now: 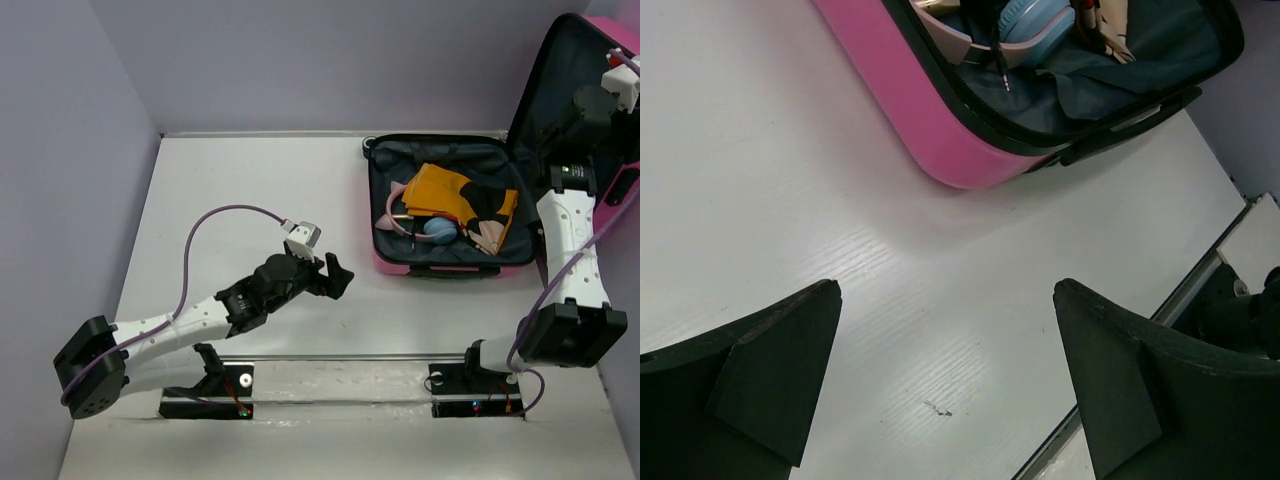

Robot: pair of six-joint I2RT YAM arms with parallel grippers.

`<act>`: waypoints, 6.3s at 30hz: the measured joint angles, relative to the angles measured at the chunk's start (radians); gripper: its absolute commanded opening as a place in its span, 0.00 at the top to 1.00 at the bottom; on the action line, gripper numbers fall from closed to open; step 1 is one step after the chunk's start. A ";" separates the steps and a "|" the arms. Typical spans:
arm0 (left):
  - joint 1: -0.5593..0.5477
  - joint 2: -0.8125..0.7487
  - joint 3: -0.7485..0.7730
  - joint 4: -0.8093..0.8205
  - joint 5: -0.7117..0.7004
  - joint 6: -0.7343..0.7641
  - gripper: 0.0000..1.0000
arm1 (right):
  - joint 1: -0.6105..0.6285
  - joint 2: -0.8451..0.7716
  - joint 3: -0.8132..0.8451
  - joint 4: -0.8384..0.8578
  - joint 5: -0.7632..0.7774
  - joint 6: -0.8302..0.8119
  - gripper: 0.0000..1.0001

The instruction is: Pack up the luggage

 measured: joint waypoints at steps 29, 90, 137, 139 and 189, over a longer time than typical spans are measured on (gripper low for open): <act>0.000 -0.016 0.008 -0.041 -0.151 0.000 0.01 | 1.081 -0.019 -0.673 1.049 0.326 -0.863 0.10; 0.150 0.025 0.028 0.035 0.251 -0.130 0.01 | -0.312 -0.037 -0.243 -0.495 -1.073 0.962 0.00; 0.191 -0.058 -0.121 -0.101 -0.060 -0.235 0.29 | 0.395 -0.069 -1.048 0.284 -1.538 0.833 0.67; 0.191 -0.055 -0.114 -0.101 -0.074 -0.246 0.29 | 0.395 -0.026 -1.044 0.343 -1.563 0.794 0.55; 0.176 0.039 0.000 -0.221 -0.050 -0.230 0.27 | 0.325 0.309 -0.965 0.966 -2.125 0.815 0.93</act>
